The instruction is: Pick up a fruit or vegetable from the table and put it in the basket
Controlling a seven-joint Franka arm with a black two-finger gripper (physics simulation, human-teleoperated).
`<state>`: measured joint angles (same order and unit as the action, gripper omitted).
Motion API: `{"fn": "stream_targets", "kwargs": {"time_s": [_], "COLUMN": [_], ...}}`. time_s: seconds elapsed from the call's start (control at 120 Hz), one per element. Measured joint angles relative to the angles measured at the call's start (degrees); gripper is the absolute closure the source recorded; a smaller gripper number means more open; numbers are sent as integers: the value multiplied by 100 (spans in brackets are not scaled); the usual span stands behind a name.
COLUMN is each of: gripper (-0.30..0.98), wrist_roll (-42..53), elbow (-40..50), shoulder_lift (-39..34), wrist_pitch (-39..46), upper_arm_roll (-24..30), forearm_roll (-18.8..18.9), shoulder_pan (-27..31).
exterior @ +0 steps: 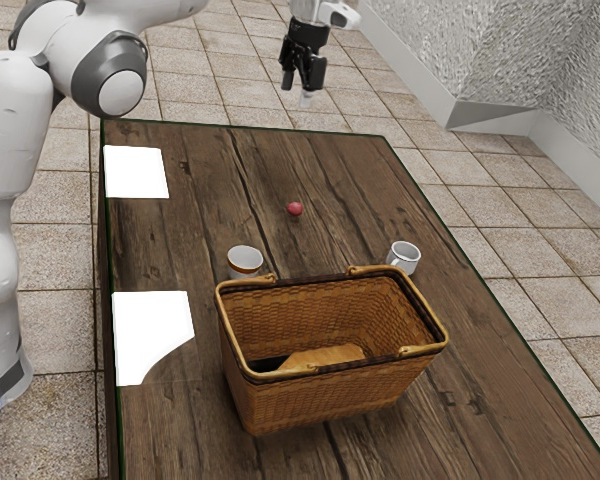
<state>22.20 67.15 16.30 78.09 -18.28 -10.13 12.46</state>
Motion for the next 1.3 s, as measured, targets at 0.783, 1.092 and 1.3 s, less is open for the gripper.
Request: {"fn": "stream_targets", "kwargs": {"time_s": [0.783,1.092,1.3], "gripper": [1,1,2], "wrist_roll": [-695,-788,-815], "elbow": [1908,2785,3498], "shoulder_lift": [300,-160,-425], "wrist_pitch": [1403,2357,2908], "upper_arm_roll": [221,-57,-53], "forearm_roll": [86,133,137], "shoulder_pan": [-842,-1014,-1267]}}
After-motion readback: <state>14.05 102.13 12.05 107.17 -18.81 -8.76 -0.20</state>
